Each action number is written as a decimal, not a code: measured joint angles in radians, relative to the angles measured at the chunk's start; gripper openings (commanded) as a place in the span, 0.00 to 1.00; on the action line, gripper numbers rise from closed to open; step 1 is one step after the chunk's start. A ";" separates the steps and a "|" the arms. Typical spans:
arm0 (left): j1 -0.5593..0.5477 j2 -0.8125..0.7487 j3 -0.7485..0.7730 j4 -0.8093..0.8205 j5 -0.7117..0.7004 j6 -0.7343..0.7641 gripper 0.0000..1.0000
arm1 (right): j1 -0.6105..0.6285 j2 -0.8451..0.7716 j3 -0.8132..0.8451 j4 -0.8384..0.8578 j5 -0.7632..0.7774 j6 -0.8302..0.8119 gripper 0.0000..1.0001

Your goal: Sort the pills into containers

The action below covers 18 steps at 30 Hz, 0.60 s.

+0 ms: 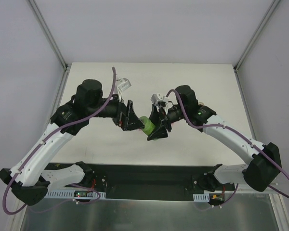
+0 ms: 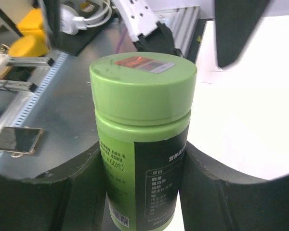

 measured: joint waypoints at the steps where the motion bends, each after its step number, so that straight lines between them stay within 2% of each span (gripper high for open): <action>1: 0.002 -0.028 -0.015 0.010 -0.019 -0.025 0.99 | 0.000 0.000 0.007 -0.031 0.016 -0.031 0.08; 6: 0.005 -0.185 -0.144 0.087 -0.142 -0.199 0.99 | 0.002 -0.024 0.024 -0.132 0.165 -0.158 0.08; 10: -0.019 -0.248 -0.229 0.121 -0.279 -0.311 0.99 | 0.007 -0.034 0.026 -0.166 0.294 -0.212 0.08; 18: -0.111 -0.172 -0.252 0.197 -0.530 -0.447 0.99 | 0.027 -0.035 0.029 -0.200 0.502 -0.264 0.08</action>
